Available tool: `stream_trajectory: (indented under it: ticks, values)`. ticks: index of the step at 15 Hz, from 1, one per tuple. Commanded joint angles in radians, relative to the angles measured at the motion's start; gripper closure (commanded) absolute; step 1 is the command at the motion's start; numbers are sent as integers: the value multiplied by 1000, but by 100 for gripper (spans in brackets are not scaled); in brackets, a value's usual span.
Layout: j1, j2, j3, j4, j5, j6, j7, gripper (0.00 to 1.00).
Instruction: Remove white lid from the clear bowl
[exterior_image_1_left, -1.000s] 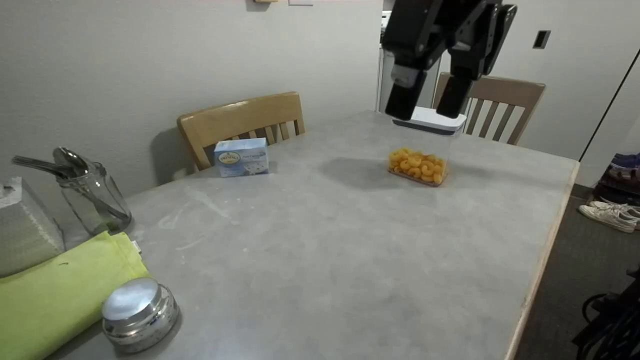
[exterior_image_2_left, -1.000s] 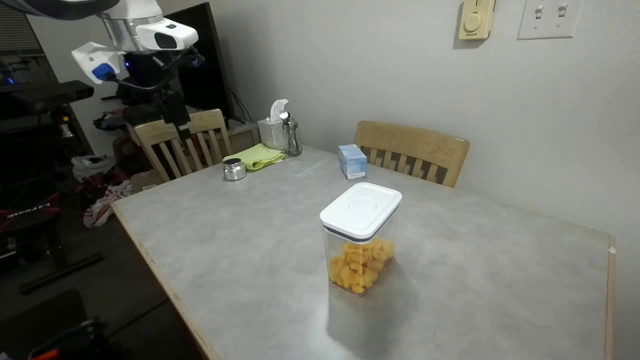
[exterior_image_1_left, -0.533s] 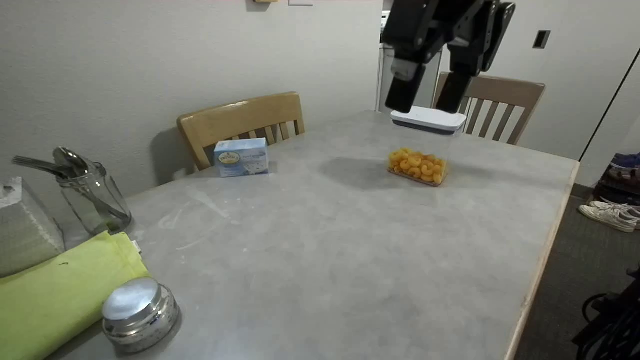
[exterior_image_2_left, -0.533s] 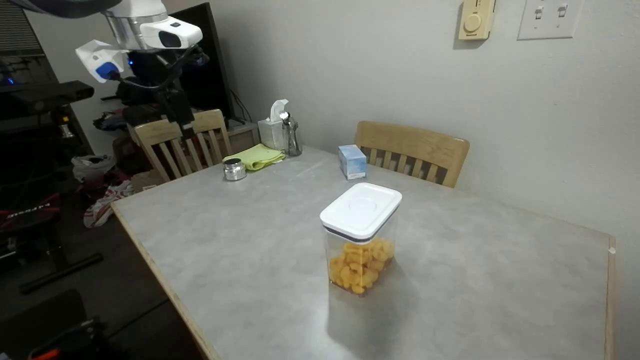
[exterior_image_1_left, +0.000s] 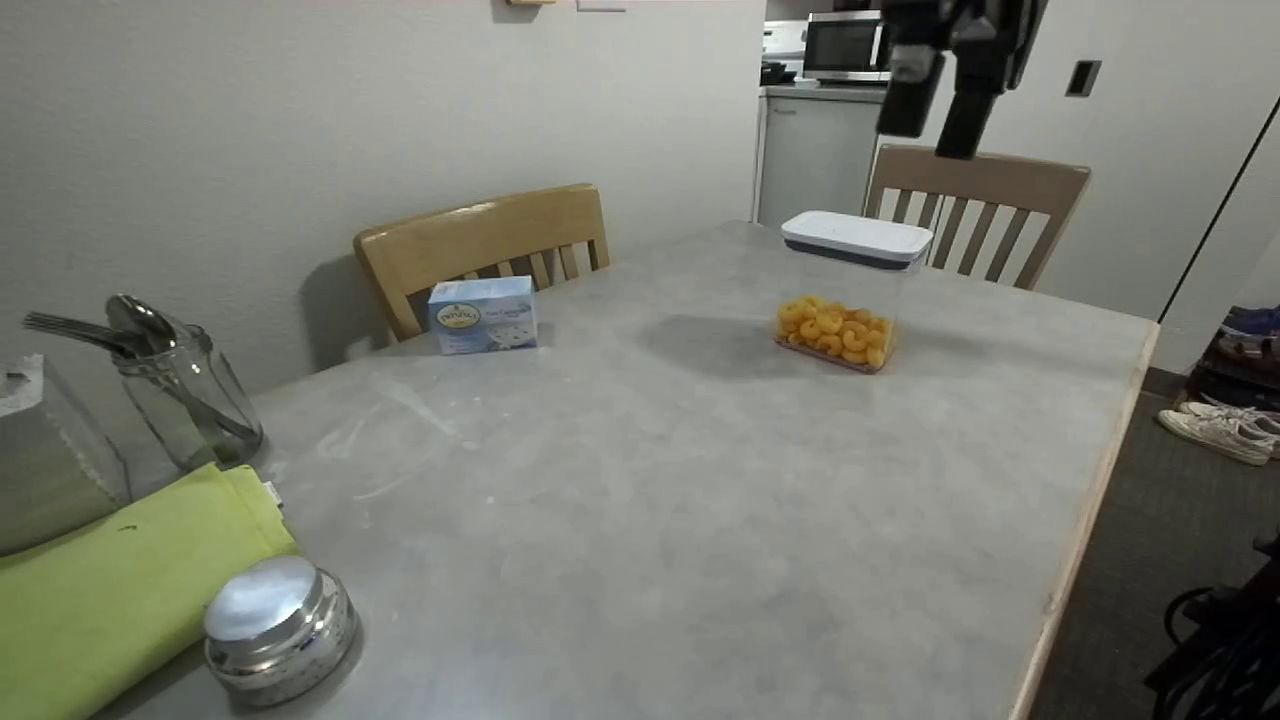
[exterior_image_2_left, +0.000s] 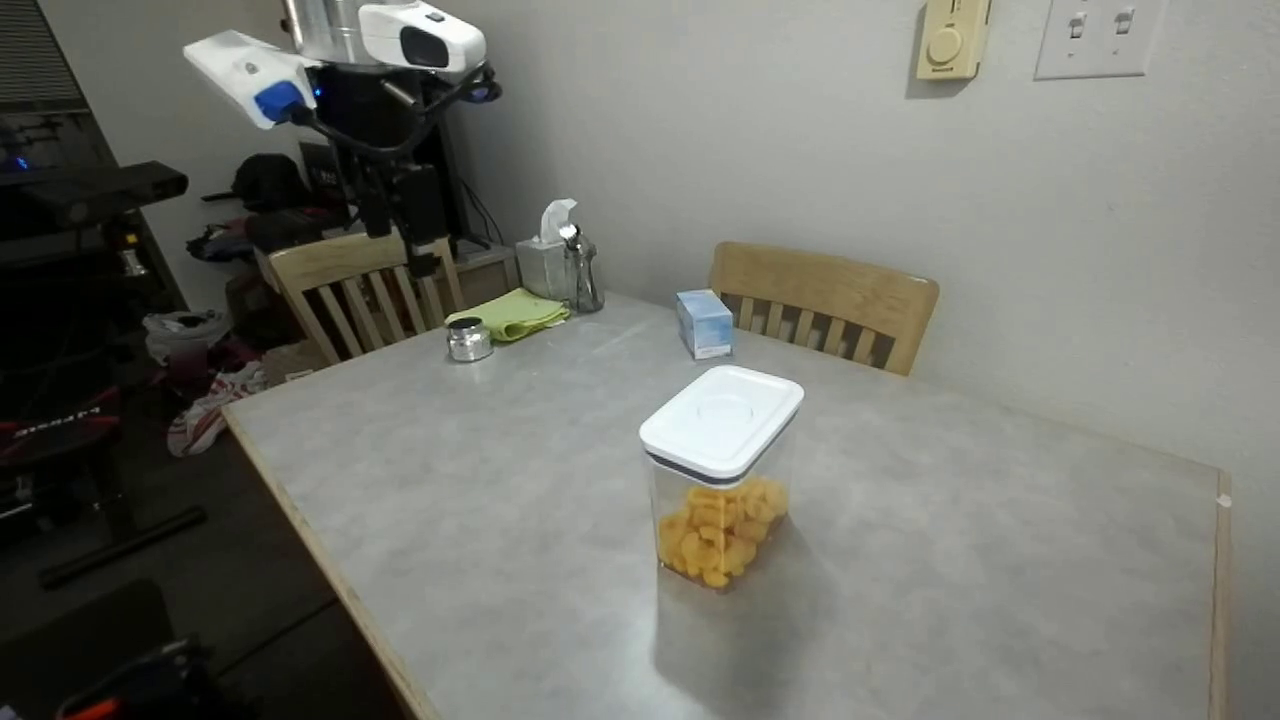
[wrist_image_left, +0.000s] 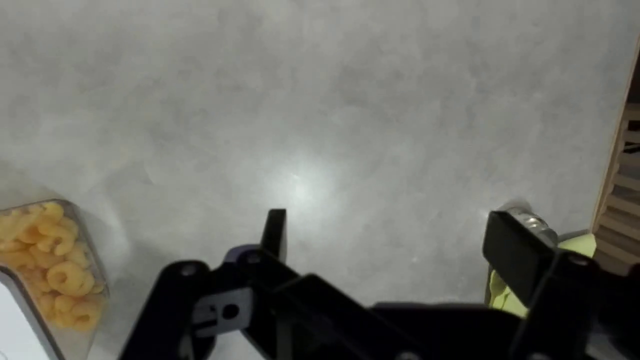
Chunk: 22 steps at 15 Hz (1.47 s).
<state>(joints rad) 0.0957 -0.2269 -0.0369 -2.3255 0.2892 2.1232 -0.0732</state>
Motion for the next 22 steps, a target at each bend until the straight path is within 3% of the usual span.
stream_trajectory:
  ticks: [1,3,4,6,12,15,18,22]
  values:
    - [-63,36,-61,85,-21,-220,-131,0]
    - [-94,62,-92,133,-40,-318,-186,0]
    - [-84,11,-63,67,-22,-236,-138,0]
    - [-104,25,-82,97,-27,-286,-171,0]
    - [-102,44,-82,104,-35,-279,-213,0]
    - [-110,70,-88,100,-141,-189,-348,0]
    - [-135,146,-118,104,-242,-13,-479,0]
    - [-165,264,-143,139,-110,201,-678,0]
